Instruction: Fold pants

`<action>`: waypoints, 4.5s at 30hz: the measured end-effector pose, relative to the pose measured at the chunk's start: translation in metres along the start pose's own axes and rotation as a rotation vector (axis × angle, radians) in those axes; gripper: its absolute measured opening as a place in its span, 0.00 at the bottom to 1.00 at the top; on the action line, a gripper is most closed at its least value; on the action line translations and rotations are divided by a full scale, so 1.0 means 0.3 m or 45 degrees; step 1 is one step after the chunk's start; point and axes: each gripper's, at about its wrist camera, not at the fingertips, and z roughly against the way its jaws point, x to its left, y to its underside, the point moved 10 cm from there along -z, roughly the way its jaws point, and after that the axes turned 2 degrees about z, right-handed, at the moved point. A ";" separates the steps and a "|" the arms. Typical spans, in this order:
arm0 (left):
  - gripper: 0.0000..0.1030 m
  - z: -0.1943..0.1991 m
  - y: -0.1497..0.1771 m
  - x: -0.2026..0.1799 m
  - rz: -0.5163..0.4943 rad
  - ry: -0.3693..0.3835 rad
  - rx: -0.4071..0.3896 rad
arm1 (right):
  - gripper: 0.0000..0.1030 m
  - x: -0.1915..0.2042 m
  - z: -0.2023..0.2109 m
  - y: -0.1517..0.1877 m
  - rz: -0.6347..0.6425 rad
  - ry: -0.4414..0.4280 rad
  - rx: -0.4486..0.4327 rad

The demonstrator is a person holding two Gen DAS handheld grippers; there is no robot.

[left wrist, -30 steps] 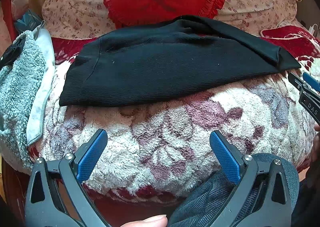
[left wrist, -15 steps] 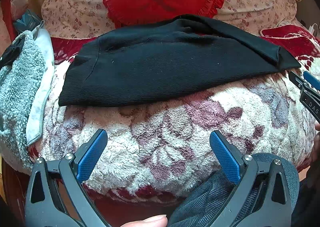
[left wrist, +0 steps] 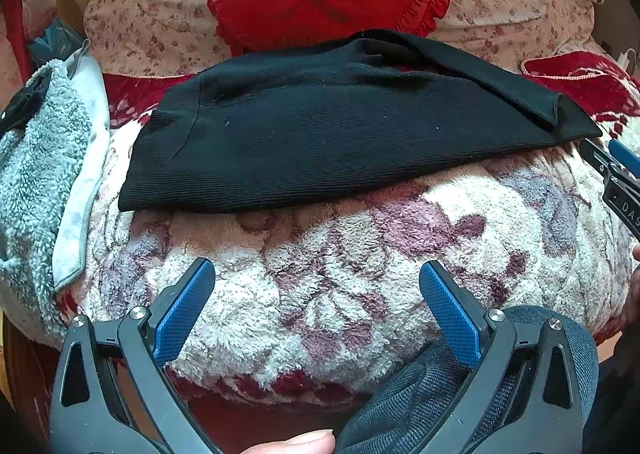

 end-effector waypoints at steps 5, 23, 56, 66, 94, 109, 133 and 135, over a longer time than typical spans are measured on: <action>0.99 0.000 0.003 0.000 -0.001 0.000 0.002 | 0.61 -0.005 -0.012 0.012 -0.006 0.002 0.016; 0.99 -0.013 0.005 0.003 0.006 0.009 0.025 | 0.61 -0.015 -0.038 0.028 -0.016 0.003 0.029; 0.99 -0.009 0.006 0.013 0.006 0.007 0.025 | 0.61 -0.016 -0.029 0.027 -0.012 0.022 0.028; 0.99 0.244 -0.196 0.211 0.112 0.317 -0.491 | 0.61 -0.043 -0.011 0.027 -0.043 0.029 0.017; 0.97 -0.070 -0.207 0.484 0.966 1.056 -0.090 | 0.61 -0.012 -0.032 0.043 -0.004 0.027 0.045; 0.24 -0.137 -0.141 0.559 0.851 0.659 -0.144 | 0.60 -0.140 -0.010 0.011 -0.202 0.011 0.022; 0.30 -0.157 -0.141 0.548 0.832 0.491 -0.144 | 0.24 -0.570 -0.312 0.064 -1.328 -0.535 0.193; 0.28 -0.156 -0.144 0.548 0.826 0.476 -0.151 | 0.24 -0.578 -0.331 0.038 -1.329 -0.540 0.146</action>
